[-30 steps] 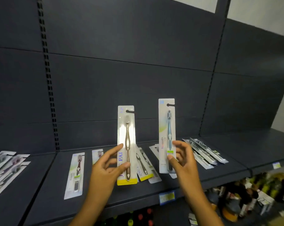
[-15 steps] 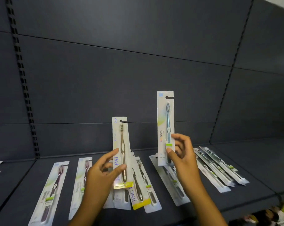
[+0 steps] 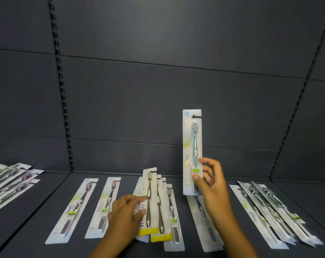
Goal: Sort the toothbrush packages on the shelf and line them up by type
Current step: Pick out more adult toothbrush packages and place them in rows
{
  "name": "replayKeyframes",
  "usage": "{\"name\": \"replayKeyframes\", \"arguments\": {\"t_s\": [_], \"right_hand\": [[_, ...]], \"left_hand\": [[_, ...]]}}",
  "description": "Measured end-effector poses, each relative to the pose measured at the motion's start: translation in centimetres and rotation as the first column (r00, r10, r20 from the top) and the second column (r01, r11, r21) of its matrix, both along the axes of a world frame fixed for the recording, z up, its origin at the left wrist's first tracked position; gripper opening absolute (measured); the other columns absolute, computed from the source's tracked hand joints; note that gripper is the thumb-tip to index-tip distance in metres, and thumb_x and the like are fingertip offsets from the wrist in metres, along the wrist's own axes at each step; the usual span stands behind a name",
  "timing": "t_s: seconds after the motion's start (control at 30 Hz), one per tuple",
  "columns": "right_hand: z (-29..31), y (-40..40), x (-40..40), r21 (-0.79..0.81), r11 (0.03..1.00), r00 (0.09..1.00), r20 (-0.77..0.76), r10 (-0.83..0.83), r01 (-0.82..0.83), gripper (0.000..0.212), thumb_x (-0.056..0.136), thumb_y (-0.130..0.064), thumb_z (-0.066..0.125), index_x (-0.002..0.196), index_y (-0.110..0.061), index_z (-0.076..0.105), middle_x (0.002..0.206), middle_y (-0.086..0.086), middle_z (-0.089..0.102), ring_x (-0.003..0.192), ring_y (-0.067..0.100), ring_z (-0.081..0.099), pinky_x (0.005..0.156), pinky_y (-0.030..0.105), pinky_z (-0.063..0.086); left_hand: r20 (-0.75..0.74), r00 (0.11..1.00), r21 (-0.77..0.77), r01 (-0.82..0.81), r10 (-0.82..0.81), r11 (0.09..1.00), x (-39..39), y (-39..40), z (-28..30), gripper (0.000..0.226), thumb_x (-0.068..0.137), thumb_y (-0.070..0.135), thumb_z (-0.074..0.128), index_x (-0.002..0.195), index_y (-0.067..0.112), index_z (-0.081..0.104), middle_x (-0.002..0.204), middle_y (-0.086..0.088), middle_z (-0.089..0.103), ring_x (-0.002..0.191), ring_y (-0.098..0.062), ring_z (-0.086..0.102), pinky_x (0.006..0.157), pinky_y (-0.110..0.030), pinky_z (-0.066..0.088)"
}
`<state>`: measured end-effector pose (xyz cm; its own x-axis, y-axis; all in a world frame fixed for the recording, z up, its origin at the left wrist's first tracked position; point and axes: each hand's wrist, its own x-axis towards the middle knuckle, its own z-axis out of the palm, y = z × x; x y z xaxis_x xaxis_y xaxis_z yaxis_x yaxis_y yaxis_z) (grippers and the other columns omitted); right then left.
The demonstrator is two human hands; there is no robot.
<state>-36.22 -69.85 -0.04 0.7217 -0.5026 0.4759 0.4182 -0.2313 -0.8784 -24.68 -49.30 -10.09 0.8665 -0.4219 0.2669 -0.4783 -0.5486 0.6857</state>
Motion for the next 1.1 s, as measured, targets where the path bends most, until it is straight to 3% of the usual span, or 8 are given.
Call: {"name": "replayKeyframes", "arguments": {"t_s": [0.13, 0.3, 0.4, 0.57, 0.7, 0.87, 1.0, 1.1], "right_hand": [[-1.0, -1.1, -2.0, 0.024, 1.000, 1.000, -0.025, 0.012, -0.011, 0.033, 0.092, -0.002, 0.060, 0.120, -0.019, 0.051, 0.114, 0.000, 0.068, 0.102, 0.014, 0.069, 0.076, 0.026, 0.059], [-1.6, -2.9, -4.9, 0.036, 0.999, 0.999, -0.049, 0.004, -0.002, 0.034, 0.092, -0.002, 0.060, 0.120, -0.019, 0.051, 0.114, 0.000, 0.068, 0.102, 0.015, 0.069, 0.078, 0.029, 0.060], [-1.6, -4.2, -6.4, 0.044, 0.998, 0.997, -0.063, -0.039, 0.042, 0.033, 0.092, -0.003, 0.060, 0.120, -0.019, 0.050, 0.114, 0.002, 0.068, 0.099, 0.013, 0.070, 0.075, 0.028, 0.060], [-1.7, -5.2, -8.4, 0.049, 0.994, 0.988, -0.122, -0.090, 0.097, 0.031, 0.093, -0.006, 0.060, 0.117, -0.025, 0.051, 0.114, 0.001, 0.067, 0.100, 0.016, 0.070, 0.078, 0.037, 0.061], [-2.0, -5.6, -9.4, 0.044, 0.991, 0.979, -0.162, -0.121, 0.129, 0.034, 0.092, -0.002, 0.060, 0.117, -0.025, 0.053, 0.111, 0.002, 0.067, 0.093, 0.013, 0.070, 0.071, 0.026, 0.059], [-2.6, -6.0, -9.4, 0.016, 0.991, 0.956, -0.267, -0.123, 0.132, 0.034, 0.091, -0.002, 0.061, 0.113, -0.027, 0.054, 0.107, 0.002, 0.069, 0.091, 0.016, 0.071, 0.077, 0.037, 0.060], [-3.0, -6.4, -9.3, -0.006, 0.990, 0.933, -0.335, -0.134, 0.140, 0.031, 0.092, -0.004, 0.060, 0.112, -0.028, 0.054, 0.099, 0.003, 0.070, 0.084, 0.018, 0.072, 0.066, 0.032, 0.057], [-4.3, -7.3, -8.7, -0.018, 0.993, 0.901, -0.419, -0.110, 0.112, 0.029, 0.092, -0.006, 0.060, 0.108, -0.030, 0.055, 0.100, 0.004, 0.071, 0.087, 0.021, 0.071, 0.074, 0.042, 0.060]], "left_hand": [[-0.002, 0.999, 0.115, 0.036, -0.036, 0.993, -0.8, -0.3, -0.1, 0.040, 0.095, 0.026, 0.057, 0.119, 0.054, 0.045, 0.121, 0.018, 0.038, 0.121, -0.009, 0.034, 0.108, -0.032, 0.035], [-0.038, 0.999, 0.144, 0.019, -0.013, 0.989, -0.8, -0.5, 1.5, 0.039, 0.091, 0.022, 0.064, 0.129, 0.028, 0.055, 0.122, 0.005, 0.045, 0.122, -0.018, 0.048, 0.099, -0.023, 0.038], [0.077, 0.996, 0.166, -0.052, 0.040, 0.985, -1.0, -0.8, 3.4, 0.039, 0.090, 0.029, 0.065, 0.128, 0.027, 0.056, 0.130, -0.001, 0.051, 0.121, -0.020, 0.049, 0.099, -0.029, 0.040], [0.239, 0.971, 0.265, -0.039, -0.026, 0.964, -3.9, -2.7, 7.9, 0.043, 0.090, 0.047, 0.060, 0.129, 0.032, 0.052, 0.132, 0.006, 0.050, 0.123, -0.018, 0.047, 0.099, -0.033, 0.042], [0.369, 0.924, 0.370, -0.053, -0.095, 0.928, -5.4, -4.8, 9.7, 0.051, 0.090, 0.057, 0.052, 0.135, 0.033, 0.045, 0.134, 0.007, 0.047, 0.123, -0.017, 0.045, 0.098, -0.033, 0.042], [0.412, 0.902, 0.431, -0.068, -0.130, 0.900, -5.9, -6.5, 9.8, 0.055, 0.091, 0.059, 0.047, 0.137, 0.030, 0.041, 0.137, 0.003, 0.045, 0.125, -0.020, 0.043, 0.099, -0.034, 0.042], [0.424, 0.897, 0.447, -0.090, -0.122, 0.890, -6.2, -7.1, 10.1, 0.056, 0.091, 0.059, 0.047, 0.137, 0.029, 0.040, 0.136, 0.002, 0.045, 0.126, -0.021, 0.043, 0.100, -0.035, 0.042], [0.435, 0.892, 0.463, -0.106, -0.121, 0.880, -6.6, -7.7, 10.4, 0.055, 0.092, 0.060, 0.045, 0.138, 0.029, 0.039, 0.136, 0.002, 0.045, 0.126, -0.020, 0.043, 0.101, -0.034, 0.041]]}}
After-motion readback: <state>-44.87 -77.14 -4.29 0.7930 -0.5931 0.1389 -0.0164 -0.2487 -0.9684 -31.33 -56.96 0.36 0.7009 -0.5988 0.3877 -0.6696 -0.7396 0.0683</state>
